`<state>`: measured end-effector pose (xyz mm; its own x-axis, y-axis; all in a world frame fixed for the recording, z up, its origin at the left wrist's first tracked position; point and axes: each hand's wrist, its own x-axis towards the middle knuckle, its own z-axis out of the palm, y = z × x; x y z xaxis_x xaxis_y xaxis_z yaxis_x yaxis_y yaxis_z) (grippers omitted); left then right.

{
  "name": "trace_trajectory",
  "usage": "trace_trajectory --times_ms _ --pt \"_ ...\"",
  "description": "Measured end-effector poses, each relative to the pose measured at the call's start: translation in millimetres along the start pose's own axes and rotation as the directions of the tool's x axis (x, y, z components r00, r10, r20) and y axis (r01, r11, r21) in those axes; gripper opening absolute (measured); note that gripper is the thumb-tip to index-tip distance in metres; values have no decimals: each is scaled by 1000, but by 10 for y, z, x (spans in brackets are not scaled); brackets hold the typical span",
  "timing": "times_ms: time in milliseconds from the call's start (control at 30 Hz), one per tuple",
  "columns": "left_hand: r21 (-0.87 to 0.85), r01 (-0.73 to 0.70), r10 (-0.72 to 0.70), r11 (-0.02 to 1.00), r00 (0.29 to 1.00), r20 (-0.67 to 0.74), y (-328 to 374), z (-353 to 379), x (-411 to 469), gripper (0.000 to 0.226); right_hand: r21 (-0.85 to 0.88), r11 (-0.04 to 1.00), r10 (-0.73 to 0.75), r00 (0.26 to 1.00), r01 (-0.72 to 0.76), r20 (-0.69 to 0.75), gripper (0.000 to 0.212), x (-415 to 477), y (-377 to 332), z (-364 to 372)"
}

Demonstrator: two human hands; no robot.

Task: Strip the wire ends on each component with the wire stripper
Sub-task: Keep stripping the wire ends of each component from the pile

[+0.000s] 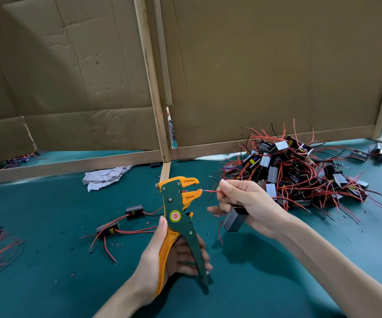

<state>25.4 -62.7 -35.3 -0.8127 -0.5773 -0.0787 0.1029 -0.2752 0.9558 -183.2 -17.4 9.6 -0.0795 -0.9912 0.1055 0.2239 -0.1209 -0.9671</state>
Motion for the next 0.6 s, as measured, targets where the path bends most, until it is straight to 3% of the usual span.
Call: trace_trajectory --times_ms 200,367,600 --pt "10 26 -26 1000 999 25 -2 -9 -13 88 31 999 -20 1000 20 11 33 7 -6 40" --pt "37 50 -52 998 997 54 2 -1 -17 87 -80 996 -32 999 32 11 19 -3 2 56" --pt "31 59 -62 998 995 74 -7 -5 -32 86 -63 998 -27 999 28 26 32 -41 0 66"
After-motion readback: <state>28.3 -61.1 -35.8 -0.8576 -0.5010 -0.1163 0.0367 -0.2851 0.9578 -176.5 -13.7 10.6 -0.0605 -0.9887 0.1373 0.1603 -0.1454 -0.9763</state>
